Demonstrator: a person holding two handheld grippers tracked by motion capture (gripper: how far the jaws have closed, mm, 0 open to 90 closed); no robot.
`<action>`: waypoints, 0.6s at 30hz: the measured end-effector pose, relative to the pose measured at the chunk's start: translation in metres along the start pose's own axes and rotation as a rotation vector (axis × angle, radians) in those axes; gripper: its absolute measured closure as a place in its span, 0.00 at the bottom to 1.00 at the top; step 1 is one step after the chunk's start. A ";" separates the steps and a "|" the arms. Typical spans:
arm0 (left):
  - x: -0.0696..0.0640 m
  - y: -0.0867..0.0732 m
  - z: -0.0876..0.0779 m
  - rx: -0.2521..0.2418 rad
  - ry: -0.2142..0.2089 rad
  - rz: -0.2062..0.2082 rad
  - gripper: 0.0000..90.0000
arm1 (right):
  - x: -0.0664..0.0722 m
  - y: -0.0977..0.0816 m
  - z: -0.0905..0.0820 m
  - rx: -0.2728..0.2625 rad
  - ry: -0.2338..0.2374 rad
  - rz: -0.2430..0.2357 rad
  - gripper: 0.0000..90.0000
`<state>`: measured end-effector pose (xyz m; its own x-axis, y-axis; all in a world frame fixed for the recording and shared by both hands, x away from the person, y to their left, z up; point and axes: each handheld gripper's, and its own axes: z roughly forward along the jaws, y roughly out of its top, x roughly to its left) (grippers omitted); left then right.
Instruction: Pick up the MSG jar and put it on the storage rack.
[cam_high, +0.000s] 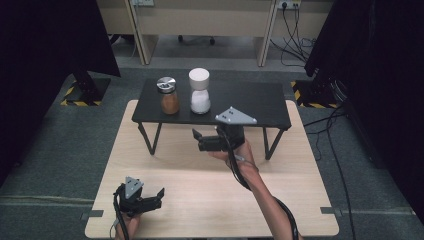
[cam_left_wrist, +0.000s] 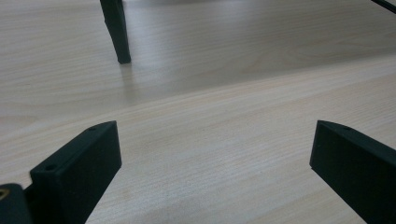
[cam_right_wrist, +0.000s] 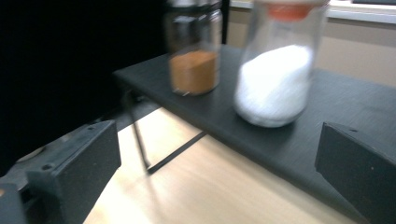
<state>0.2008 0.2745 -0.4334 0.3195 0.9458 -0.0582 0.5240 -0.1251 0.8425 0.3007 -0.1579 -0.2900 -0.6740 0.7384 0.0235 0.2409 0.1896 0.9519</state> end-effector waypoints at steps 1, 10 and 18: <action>0.000 0.000 0.000 0.001 0.001 0.000 0.01 | 0.004 -0.005 -0.003 0.002 0.000 -0.018 0.00; 0.000 0.000 0.000 0.001 0.003 -0.001 0.01 | 0.014 -0.035 -0.019 0.072 0.101 -0.047 0.00; 0.000 0.000 0.000 0.003 0.003 -0.001 0.01 | 0.025 -0.076 -0.015 0.160 0.139 -0.064 0.00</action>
<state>0.2009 0.2746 -0.4332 0.3167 0.9468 -0.0573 0.5269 -0.1254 0.8406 0.2551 -0.1630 -0.3569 -0.7784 0.6275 0.0172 0.2948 0.3413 0.8925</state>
